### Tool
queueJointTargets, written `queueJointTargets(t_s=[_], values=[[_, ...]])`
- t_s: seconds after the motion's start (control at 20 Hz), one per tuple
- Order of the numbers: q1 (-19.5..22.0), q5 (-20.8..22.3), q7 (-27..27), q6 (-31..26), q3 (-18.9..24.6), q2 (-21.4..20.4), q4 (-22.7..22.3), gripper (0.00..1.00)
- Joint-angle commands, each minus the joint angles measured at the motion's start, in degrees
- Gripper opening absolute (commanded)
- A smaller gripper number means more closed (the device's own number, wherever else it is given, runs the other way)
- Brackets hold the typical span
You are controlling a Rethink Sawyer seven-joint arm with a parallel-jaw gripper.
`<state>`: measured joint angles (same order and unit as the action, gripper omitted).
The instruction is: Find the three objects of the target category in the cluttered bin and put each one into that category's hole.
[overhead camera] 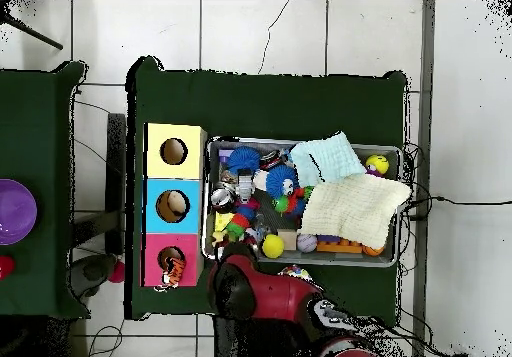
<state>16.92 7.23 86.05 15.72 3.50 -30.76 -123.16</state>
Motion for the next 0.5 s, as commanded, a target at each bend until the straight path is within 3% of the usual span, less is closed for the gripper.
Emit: queueJointTargets(t_s=[0.05,0.25,0.5], values=[[4.9,-1.4,14.9,-1.7,7.1,4.8,0.9,1.00],[6.6,-2.9,15.3,-5.0,9.2,4.2,-1.0,1.00],[11.4,-3.9,19.6,-2.5,15.5,4.6,-3.3,1.00]])
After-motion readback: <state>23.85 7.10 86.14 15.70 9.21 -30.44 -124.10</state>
